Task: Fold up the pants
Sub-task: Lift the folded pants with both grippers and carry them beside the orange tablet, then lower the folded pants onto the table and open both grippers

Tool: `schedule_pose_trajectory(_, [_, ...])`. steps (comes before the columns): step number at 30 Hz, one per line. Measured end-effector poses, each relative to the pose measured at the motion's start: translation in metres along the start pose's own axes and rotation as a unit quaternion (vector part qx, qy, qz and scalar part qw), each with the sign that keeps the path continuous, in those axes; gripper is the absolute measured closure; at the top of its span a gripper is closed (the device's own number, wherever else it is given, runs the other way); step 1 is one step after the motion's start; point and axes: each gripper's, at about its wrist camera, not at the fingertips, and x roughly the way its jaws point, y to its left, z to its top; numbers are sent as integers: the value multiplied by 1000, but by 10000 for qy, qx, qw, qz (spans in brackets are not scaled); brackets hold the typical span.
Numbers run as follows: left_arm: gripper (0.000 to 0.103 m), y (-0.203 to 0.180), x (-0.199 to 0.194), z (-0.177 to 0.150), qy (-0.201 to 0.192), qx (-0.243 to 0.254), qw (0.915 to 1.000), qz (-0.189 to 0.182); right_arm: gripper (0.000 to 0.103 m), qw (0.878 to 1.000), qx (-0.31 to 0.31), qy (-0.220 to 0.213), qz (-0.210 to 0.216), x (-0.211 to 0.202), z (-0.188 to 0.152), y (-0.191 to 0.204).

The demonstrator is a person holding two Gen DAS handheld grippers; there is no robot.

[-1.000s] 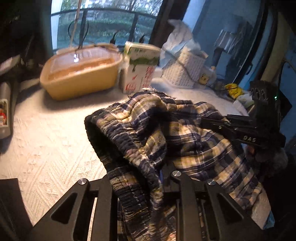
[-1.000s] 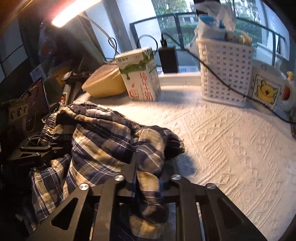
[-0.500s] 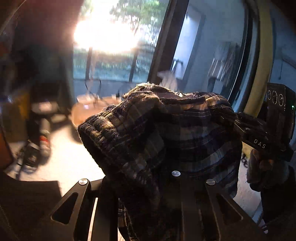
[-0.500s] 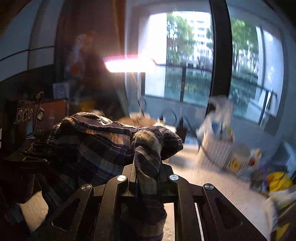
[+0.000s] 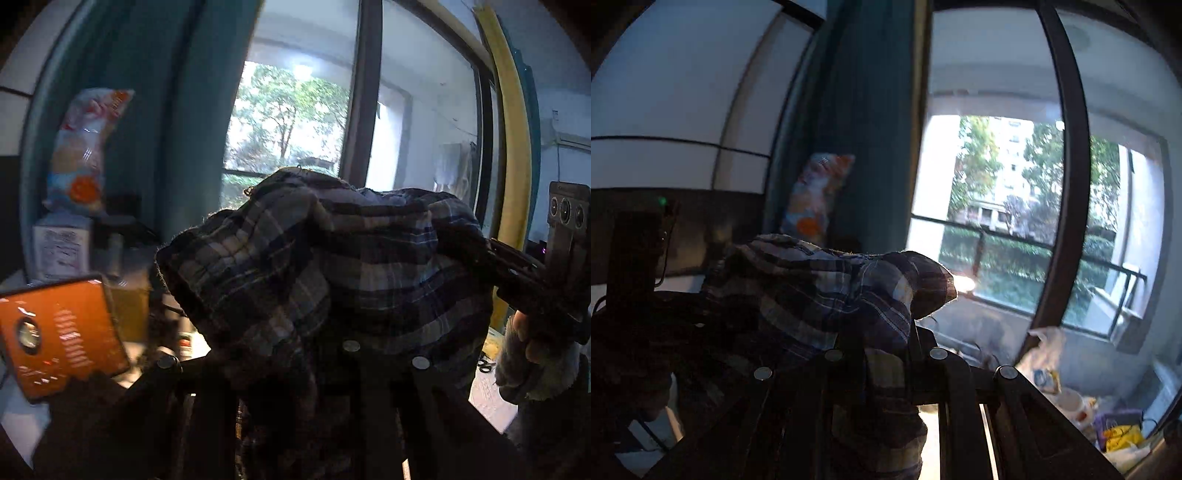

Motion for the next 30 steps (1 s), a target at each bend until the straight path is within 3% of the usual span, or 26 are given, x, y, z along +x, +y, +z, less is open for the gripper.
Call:
schedule_pose_trajectory(7, [86,35,-17,3,-73,149,9987,478,89,9988,285,-80,394,27,13,34])
schedule_pose_trajectory(10, [83,59,7,-10,361,78,9967,718,89,9971,515,237,506,64,-3,37])
schedule_pose_trajectory(12, [78,88,29,-27,745,-236,9928,912,89,9942,676,585,593,93,-21,39])
schedule_pose_trajectory(13, [69,101,38,-35,913,-387,9902,981,89,9926,722,762,606,109,-32,39])
schedule_pose_trajectory(14, [61,120,55,-50,1159,-551,9853,1127,89,9895,823,1002,644,130,-46,38])
schedule_pose_trajectory(15, [58,132,66,-61,1315,-643,9813,1247,89,9864,908,1201,659,150,-58,35])
schedule_pose_trajectory(17, [58,162,98,-90,1854,-856,9650,1647,88,9816,867,1622,512,192,-92,35])
schedule_pose_trajectory(18, [58,172,107,-100,2063,-974,9562,1832,85,9797,778,1802,398,209,-108,35])
schedule_pose_trajectory(19, [58,179,112,-103,2136,-994,9528,1914,77,9747,717,2100,280,229,-127,34])
schedule_pose_trajectory(21, [58,181,111,-105,2102,-895,9507,2099,71,9688,655,2390,32,247,-146,29])
schedule_pose_trajectory(22, [58,182,109,-104,2054,-872,9505,2163,59,9677,659,2433,-28,250,-152,25])
schedule_pose_trajectory(23, [58,182,107,-102,2029,-877,9503,2192,33,9666,665,2474,-91,251,-155,20])
schedule_pose_trajectory(25, [58,181,103,-97,1965,-836,9510,2236,9,9685,664,2395,-162,246,-154,14])
schedule_pose_trajectory(27, [55,172,101,-90,1887,-763,9545,2180,9,9714,609,2289,-186,238,-152,9])
schedule_pose_trajectory(30, [42,154,95,-84,1746,-697,9610,2029,9,9707,634,2313,-157,227,-146,7])
